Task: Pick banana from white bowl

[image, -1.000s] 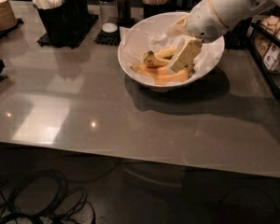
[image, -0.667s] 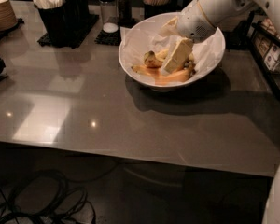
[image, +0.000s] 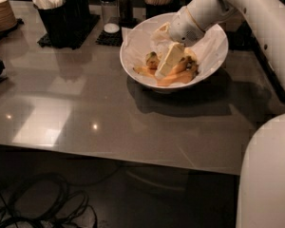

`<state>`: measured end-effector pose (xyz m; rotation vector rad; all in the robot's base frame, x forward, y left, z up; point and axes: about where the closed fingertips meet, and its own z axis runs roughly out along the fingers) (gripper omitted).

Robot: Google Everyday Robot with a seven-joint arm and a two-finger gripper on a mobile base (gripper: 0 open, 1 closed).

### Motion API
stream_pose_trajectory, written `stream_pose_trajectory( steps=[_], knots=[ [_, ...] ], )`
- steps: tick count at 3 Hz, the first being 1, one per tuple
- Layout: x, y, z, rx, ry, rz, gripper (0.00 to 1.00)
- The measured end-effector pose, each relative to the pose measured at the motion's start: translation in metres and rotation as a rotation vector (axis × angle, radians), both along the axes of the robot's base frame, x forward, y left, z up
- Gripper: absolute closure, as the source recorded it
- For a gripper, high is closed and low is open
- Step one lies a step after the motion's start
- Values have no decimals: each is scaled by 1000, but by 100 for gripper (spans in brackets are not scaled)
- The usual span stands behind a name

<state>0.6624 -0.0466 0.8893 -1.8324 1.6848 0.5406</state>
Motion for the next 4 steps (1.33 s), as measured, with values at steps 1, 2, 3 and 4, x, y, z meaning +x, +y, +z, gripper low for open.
stream_pose_trajectory(
  steps=[1,2,3,4],
  knots=[
    [5,-3,-7,0,-18,-11,9],
    [8,-11,-7,-3,-70,-67,16],
    [3,-21,-5,-7,-129,-185,14],
    [4,-20,-4,-1,-179,-257,20]
  ],
)
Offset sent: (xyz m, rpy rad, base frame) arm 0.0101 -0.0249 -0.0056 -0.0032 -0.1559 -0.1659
